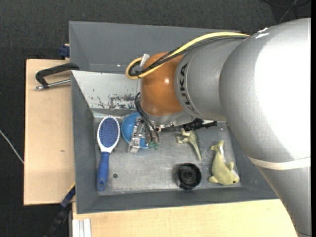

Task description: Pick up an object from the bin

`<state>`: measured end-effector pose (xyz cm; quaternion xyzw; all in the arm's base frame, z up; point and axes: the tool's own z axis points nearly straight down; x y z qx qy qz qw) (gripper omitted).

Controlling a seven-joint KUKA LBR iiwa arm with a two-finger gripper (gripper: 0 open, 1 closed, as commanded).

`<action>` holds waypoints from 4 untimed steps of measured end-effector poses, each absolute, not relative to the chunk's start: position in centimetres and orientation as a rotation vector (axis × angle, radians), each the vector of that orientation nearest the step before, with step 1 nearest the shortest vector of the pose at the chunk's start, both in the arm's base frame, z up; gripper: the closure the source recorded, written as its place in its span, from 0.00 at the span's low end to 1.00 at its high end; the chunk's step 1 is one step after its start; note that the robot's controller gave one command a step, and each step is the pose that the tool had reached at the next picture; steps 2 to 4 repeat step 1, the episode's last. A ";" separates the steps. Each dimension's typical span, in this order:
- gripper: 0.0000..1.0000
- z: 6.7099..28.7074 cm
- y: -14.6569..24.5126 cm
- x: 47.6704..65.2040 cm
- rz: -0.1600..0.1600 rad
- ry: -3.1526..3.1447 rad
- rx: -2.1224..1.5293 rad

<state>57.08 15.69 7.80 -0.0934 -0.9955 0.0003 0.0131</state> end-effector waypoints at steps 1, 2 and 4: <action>1.00 15.6 15.8 57.4 -0.009 -3.141 -0.293; 1.00 15.6 15.8 57.4 -0.009 -3.141 -0.293; 1.00 15.6 15.8 57.4 -0.009 -3.141 -0.293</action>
Offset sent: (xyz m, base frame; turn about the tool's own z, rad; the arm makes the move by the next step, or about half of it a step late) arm 0.0001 -0.0001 0.0721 -0.0001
